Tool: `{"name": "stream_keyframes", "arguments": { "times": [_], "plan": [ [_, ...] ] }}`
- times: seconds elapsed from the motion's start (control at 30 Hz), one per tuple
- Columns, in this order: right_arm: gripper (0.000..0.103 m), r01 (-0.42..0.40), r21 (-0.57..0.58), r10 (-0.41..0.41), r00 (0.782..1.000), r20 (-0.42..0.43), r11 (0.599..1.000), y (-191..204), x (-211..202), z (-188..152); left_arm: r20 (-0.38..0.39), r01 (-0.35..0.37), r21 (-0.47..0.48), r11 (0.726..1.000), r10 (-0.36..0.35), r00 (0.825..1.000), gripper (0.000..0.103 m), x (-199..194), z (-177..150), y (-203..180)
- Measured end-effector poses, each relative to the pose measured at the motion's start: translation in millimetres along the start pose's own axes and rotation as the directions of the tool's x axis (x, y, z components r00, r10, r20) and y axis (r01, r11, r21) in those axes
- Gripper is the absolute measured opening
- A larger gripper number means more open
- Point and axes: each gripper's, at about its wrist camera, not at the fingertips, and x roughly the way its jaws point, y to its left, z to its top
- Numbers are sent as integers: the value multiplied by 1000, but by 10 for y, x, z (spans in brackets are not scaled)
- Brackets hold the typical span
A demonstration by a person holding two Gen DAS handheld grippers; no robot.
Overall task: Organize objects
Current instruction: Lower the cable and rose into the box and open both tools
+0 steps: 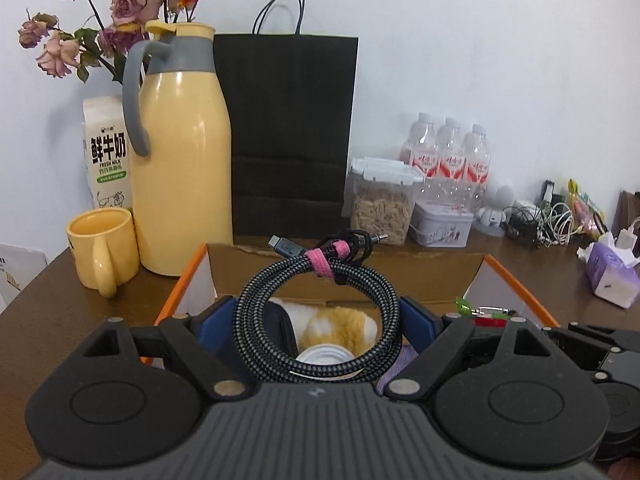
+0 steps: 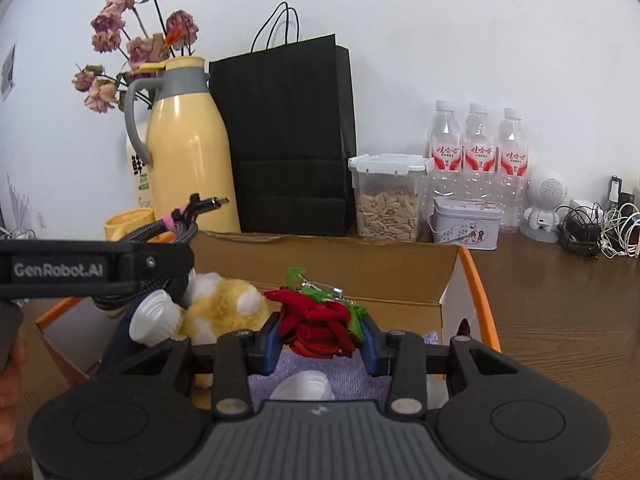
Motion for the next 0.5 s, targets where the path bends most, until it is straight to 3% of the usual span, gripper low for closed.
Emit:
{"name": "stream_keyframes", "arguments": {
  "times": [0.17, 0.27, 0.3, 0.4, 0.5],
  "plan": [
    [46, 16, -18, -16, 1000, -7, 1000, 40, -21, -60, -6, -11, 15, 1000, 11, 1000, 89, -8, -21, -6],
    [68, 26, -22, -26, 1000, 6, 999, 50, -67, -63, 4, -28, 15, 999, 28, 1000, 94, -40, -17, -12],
    [79, 32, -24, -32, 999, 12, 999, 51, -84, -60, 14, -36, 12, 999, 35, 999, 103, -56, -15, -7],
    [102, 59, -33, -58, 998, 33, 998, 63, -127, -43, 50, -43, -3, 999, 43, 998, 103, -125, -13, 22],
    [103, 64, -30, -63, 997, 32, 998, 66, -138, -40, 56, -48, -14, 999, 49, 997, 103, -146, -10, 40]
  ]
}}
